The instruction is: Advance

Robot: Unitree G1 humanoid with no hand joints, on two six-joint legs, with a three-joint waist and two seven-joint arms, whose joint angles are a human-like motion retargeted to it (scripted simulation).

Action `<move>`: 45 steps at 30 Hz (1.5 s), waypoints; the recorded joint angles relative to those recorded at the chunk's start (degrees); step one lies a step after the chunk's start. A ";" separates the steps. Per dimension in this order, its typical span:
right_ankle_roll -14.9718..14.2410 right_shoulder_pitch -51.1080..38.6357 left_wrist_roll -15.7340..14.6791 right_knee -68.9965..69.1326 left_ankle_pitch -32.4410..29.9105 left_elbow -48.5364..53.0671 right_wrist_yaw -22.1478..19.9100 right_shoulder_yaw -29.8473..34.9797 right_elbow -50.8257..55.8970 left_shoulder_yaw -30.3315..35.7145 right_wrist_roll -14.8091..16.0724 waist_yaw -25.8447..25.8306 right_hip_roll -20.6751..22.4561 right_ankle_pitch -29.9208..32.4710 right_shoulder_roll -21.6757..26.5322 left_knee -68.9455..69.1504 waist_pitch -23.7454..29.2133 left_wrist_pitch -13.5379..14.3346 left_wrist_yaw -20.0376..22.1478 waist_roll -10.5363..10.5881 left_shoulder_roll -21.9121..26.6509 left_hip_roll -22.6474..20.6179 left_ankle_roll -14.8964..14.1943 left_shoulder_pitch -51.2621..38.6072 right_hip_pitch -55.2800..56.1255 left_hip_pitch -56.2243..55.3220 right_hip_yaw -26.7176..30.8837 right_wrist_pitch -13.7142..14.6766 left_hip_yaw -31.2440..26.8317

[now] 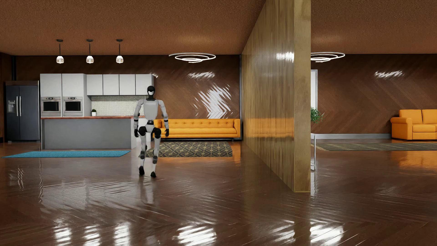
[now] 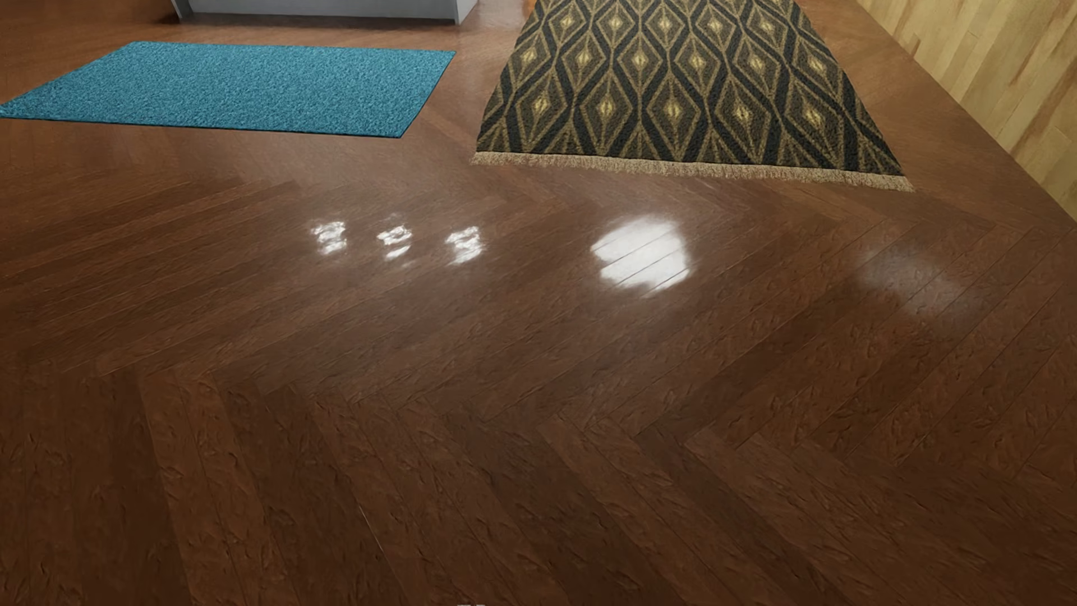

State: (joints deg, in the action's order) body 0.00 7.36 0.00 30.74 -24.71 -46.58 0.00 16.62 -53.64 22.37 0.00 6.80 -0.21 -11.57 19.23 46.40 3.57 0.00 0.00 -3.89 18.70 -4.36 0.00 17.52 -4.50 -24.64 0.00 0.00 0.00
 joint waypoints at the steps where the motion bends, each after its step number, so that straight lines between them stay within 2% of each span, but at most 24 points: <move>1: 0.00 -1.20 0.00 -0.62 0.66 0.59 0.00 -1.01 2.47 1.14 0.00 1.63 -0.23 -1.59 0.85 -9.94 -0.19 0.00 0.00 0.35 -0.18 0.09 0.00 1.26 -2.17 -0.92 0.00 0.00 0.00; 3: 0.00 -3.34 0.00 -1.45 27.97 -0.19 0.00 -3.26 5.19 1.81 0.00 3.53 -0.80 -4.35 1.84 -21.85 -0.88 0.00 0.00 0.94 -1.16 -0.50 0.00 3.01 -7.36 0.96 0.00 0.00 0.00; 4: 0.00 -3.75 0.00 -0.55 32.53 -0.76 0.00 -4.56 5.97 1.95 0.00 4.80 -1.49 -4.10 1.92 -21.59 -1.14 0.00 0.00 0.93 -1.53 -0.60 0.00 3.39 -8.82 0.78 0.00 0.00 0.00; 7: 0.00 -2.28 0.00 7.23 10.71 -5.75 0.00 -6.18 3.38 3.92 0.00 3.99 -3.89 10.90 0.82 -18.04 -2.66 0.00 0.00 -0.40 -2.22 -5.16 0.00 4.18 -10.97 -1.82 0.00 0.00 0.00; 9: 0.00 0.48 0.00 22.91 9.81 -8.80 0.00 -6.04 -1.79 2.88 0.00 2.82 -6.73 30.33 -0.59 -13.42 -3.99 0.00 0.00 -0.84 -2.60 -7.62 0.00 3.98 -3.46 0.84 0.00 0.00 0.00; 10: 0.00 1.08 0.00 32.73 12.31 -7.60 0.00 -4.83 -4.28 1.62 0.00 2.29 -7.68 29.72 -0.95 -12.60 -3.64 0.00 0.00 -0.83 -2.37 -8.82 0.00 3.90 2.43 3.57 0.00 0.00 0.00; 12: 0.00 1.43 0.00 46.57 18.74 -7.40 0.00 -1.52 -9.44 0.79 0.00 -1.94 -7.72 10.12 -1.53 -13.40 -2.72 0.00 0.00 0.34 -2.01 -9.38 0.00 2.26 12.54 11.83 0.00 0.00 0.00; 13: 0.00 1.75 0.00 48.15 22.37 -7.02 0.00 -1.62 -10.68 0.16 0.00 -5.11 -7.38 7.19 -2.01 -15.63 -2.41 0.00 0.00 0.84 -1.39 -9.01 0.00 0.44 16.56 17.02 0.00 0.00 0.00; 16: 0.00 5.43 0.00 34.29 31.01 -3.94 0.00 -0.63 -8.70 -1.65 0.00 -13.76 -7.02 6.25 -2.61 -20.10 -1.43 0.00 0.00 2.31 0.94 -5.93 0.00 -4.69 26.41 28.95 0.00 0.00 0.00; 19: 0.00 8.70 0.00 5.08 38.81 -1.01 0.00 -0.54 -6.42 -5.04 0.00 -18.63 -6.73 14.61 -2.93 -22.01 -2.28 0.00 0.00 2.59 2.35 -4.26 0.00 -10.26 29.01 36.89 0.00 0.00 0.00; 20: 0.00 9.40 0.00 -21.51 40.04 0.19 0.00 -0.03 -7.90 -5.86 0.00 -19.54 -6.34 31.09 -3.07 -21.88 -2.92 0.00 0.00 2.74 2.32 -3.37 0.00 -11.77 28.43 38.56 0.00 0.00 0.00; 22: 0.00 10.42 0.00 0.11 35.67 2.33 0.00 -0.27 -9.41 -8.08 0.00 -21.16 -5.22 15.07 -3.62 -20.90 -2.67 0.00 0.00 3.19 1.96 -1.37 0.00 -13.57 31.60 41.66 0.00 0.00 0.00; 24: 0.00 11.58 0.00 7.80 19.51 2.07 0.00 1.40 -12.11 -9.27 0.00 -22.18 -3.46 18.14 -4.22 -10.68 -3.74 0.00 0.00 3.81 0.15 0.06 0.00 -11.93 32.38 40.03 0.00 0.00 0.00; 26: 0.00 11.79 0.00 10.21 7.45 1.55 0.00 0.83 -12.04 -7.99 0.00 -20.06 0.29 11.15 -4.48 8.31 -3.71 0.00 0.00 4.34 -1.04 0.91 0.00 -9.61 27.49 30.95 0.00 0.00 0.00; 30: 0.00 6.88 0.00 3.68 10.24 -2.59 0.00 2.03 -8.08 -4.19 0.00 -9.44 1.98 6.32 -3.56 25.76 -2.28 0.00 0.00 1.48 -1.30 -0.55 0.00 -5.00 9.99 11.27 0.00 0.00 0.00; 34: 0.00 0.79 0.00 -1.27 -0.69 -7.03 0.00 -0.30 1.36 -3.11 0.00 0.25 0.37 0.84 0.16 -4.30 -0.54 0.00 0.00 0.16 -0.69 -0.36 0.00 -0.44 -4.11 1.40 0.00 0.00 0.00; 35: 0.00 -1.12 0.00 -0.91 2.23 -8.68 0.00 -1.41 2.61 -1.63 0.00 2.04 0.24 -1.43 1.07 -13.76 -0.82 0.00 0.00 0.24 -0.86 -0.39 0.00 0.04 -5.23 0.68 0.00 0.00 0.00; 36: 0.00 -2.34 0.00 -1.16 18.38 -10.09 0.00 -3.34 3.68 -0.97 0.00 2.97 0.37 -3.53 1.51 -20.13 -1.13 0.00 0.00 0.49 -1.17 -0.61 0.00 1.23 -7.65 1.20 0.00 0.00 0.00; 37: 0.00 -4.01 0.00 -0.51 27.96 -12.23 0.00 -3.95 3.42 1.86 0.00 4.79 -0.44 -3.91 1.68 -29.42 -1.65 0.00 0.00 0.11 -1.19 -0.48 0.00 1.50 -8.63 1.39 0.00 0.00 0.00; 38: 0.00 -4.67 0.00 0.69 30.86 -13.54 0.00 -5.09 3.57 2.11 0.00 5.45 -1.29 -2.46 1.68 -21.33 -1.52 0.00 0.00 -0.04 -1.48 -0.87 0.00 2.68 -10.60 0.94 0.00 0.00 0.00; 41: 0.00 -2.66 0.00 9.52 10.59 -15.86 0.00 -7.78 1.82 2.99 0.00 6.11 -4.77 16.12 0.33 -17.01 -2.94 0.00 0.00 -1.42 -2.88 -4.74 0.00 5.02 -11.78 -1.73 0.00 0.00 0.00; 43: 0.00 0.42 0.00 24.87 9.91 -14.16 0.00 -7.56 -0.59 -0.77 0.00 5.78 -7.29 35.23 -1.00 -12.43 -3.25 0.00 0.00 -1.98 -3.21 -7.48 0.00 5.74 -3.54 1.22 0.00 0.00 0.00; 44: 0.00 0.93 0.00 34.88 11.09 -12.50 0.00 -5.75 -1.91 -1.33 0.00 4.80 -7.75 31.88 -1.20 -11.25 -2.99 0.00 0.00 -1.85 -3.14 -9.47 0.00 5.26 2.94 3.54 0.00 0.00 0.00; 45: 0.00 0.80 0.00 42.08 13.44 -12.64 0.00 -4.04 -3.47 -0.98 0.00 2.66 -7.08 19.16 -1.52 -11.18 -2.36 0.00 0.00 -1.11 -3.35 -9.92 0.00 4.06 7.61 7.56 0.00 0.00 0.00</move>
State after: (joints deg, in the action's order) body 0.00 8.17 0.00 72.81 -11.27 -59.22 0.00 12.59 -57.10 21.39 0.00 9.46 -7.29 7.59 17.71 35.22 1.20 0.00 0.00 -5.00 15.35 -14.28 0.00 21.57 3.11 -17.08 0.00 0.00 0.00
